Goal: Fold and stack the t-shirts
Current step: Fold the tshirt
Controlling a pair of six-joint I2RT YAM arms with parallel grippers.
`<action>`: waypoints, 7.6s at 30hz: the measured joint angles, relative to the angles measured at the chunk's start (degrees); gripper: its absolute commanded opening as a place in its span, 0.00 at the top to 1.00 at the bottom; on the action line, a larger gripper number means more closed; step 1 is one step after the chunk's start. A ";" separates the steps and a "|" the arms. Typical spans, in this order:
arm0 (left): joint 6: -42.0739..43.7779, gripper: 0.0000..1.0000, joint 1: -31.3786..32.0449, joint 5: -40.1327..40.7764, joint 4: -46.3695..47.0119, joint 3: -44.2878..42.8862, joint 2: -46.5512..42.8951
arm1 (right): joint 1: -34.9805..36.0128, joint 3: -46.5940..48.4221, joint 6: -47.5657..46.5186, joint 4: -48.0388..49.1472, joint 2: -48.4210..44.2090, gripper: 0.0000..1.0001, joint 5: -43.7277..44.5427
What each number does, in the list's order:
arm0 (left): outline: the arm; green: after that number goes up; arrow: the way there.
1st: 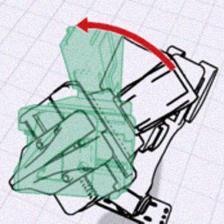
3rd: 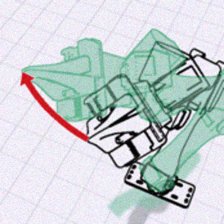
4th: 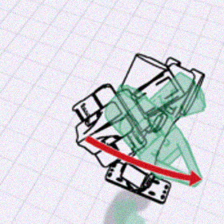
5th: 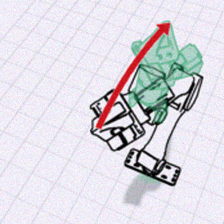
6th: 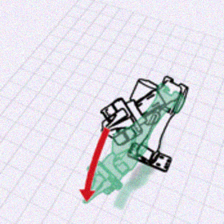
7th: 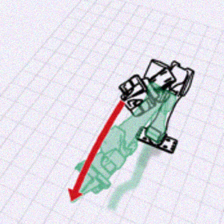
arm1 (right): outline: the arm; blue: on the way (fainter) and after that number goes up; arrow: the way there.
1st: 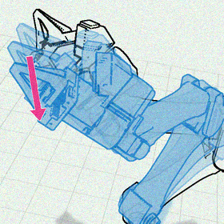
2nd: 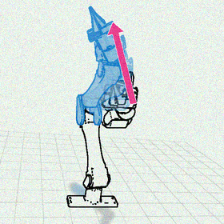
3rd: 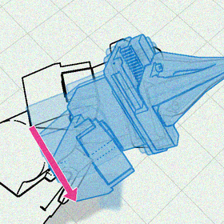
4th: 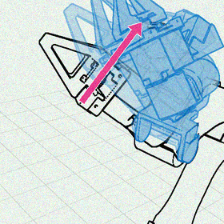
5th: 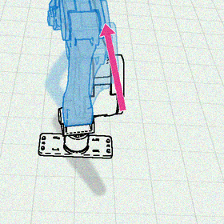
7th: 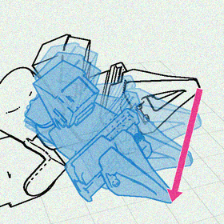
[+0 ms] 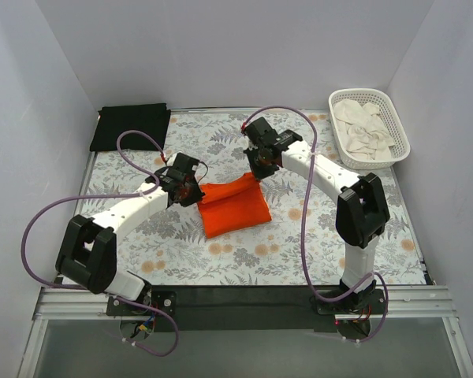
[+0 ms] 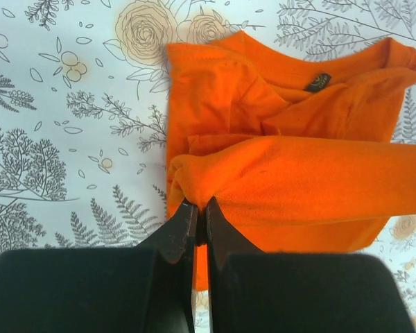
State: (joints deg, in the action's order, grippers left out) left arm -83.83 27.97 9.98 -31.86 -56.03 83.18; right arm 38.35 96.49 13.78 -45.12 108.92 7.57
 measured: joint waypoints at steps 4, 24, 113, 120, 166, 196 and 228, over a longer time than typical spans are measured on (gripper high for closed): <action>0.15 1.00 -0.48 0.35 3.56 1.18 2.49 | -0.52 -2.03 -0.68 3.72 1.16 0.99 0.02; 4.00 0.99 -0.85 2.12 11.10 1.36 8.09 | -3.15 -5.46 0.24 11.13 4.98 0.99 -0.46; 6.34 1.00 -1.64 2.67 12.90 -1.14 9.38 | -8.74 -21.33 13.44 26.01 -7.21 0.99 -11.54; 6.56 0.96 -1.64 2.84 14.05 -1.57 11.72 | -8.74 -21.33 13.44 26.08 -4.76 0.98 -10.23; 3.41 0.80 8.92 -1.90 17.33 15.17 0.72 | -1.57 -14.51 8.59 35.47 6.21 0.71 -14.03; 9.01 0.71 -5.51 -8.37 25.03 -7.50 24.46 | -15.34 -22.60 20.94 58.27 9.68 0.66 -39.23; 4.04 0.81 -3.10 -21.90 24.85 20.20 -2.84 | -11.65 -52.13 18.40 65.92 -6.12 0.69 -53.88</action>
State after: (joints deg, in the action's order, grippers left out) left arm -79.79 24.86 -11.92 -7.01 -35.83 80.34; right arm 26.70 44.36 32.18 20.80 102.80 -46.30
